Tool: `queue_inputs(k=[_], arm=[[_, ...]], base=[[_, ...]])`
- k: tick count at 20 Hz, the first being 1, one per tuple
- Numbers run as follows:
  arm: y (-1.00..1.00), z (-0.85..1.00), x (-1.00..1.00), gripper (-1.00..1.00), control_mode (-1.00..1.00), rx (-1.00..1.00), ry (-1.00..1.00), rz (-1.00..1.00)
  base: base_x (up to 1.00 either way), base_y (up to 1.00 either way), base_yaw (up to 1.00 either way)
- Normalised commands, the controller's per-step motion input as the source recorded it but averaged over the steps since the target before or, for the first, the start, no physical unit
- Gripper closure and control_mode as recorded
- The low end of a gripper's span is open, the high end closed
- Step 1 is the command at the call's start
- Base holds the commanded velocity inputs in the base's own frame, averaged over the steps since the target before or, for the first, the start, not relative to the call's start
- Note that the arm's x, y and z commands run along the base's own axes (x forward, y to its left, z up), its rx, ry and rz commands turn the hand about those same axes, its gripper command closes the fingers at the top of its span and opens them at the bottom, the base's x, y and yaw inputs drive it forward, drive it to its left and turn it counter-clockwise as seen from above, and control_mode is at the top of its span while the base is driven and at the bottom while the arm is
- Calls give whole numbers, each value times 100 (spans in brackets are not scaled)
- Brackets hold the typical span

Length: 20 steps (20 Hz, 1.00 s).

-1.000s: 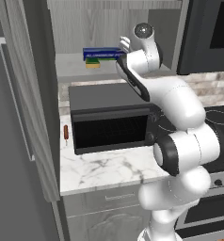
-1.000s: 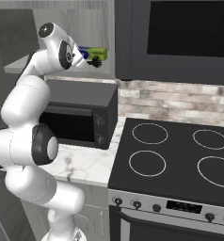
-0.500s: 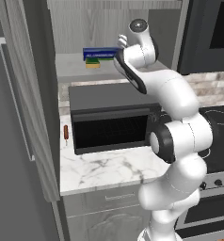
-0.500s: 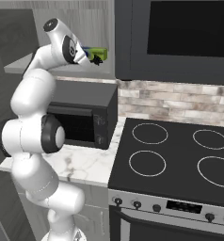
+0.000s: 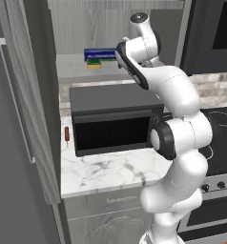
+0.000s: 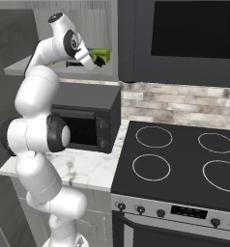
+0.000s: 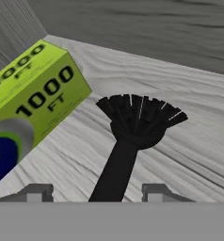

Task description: Pick the dish brush and sponge from the cabinet and place them on the counter.

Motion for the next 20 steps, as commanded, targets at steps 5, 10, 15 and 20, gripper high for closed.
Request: queue_inputs(k=[5,10,15,20], arm=[[0,-1,-2,-100,-100,0,0,0],[0,-27,-3,-100,-100,0,4,0],[0,-54,-10,-100,-100,0,7,-2],[0,-48,-2,-100,-100,0,9,-3]], base=[[0,0,0],[0,0,0],[0,0,0],[0,0,0]])
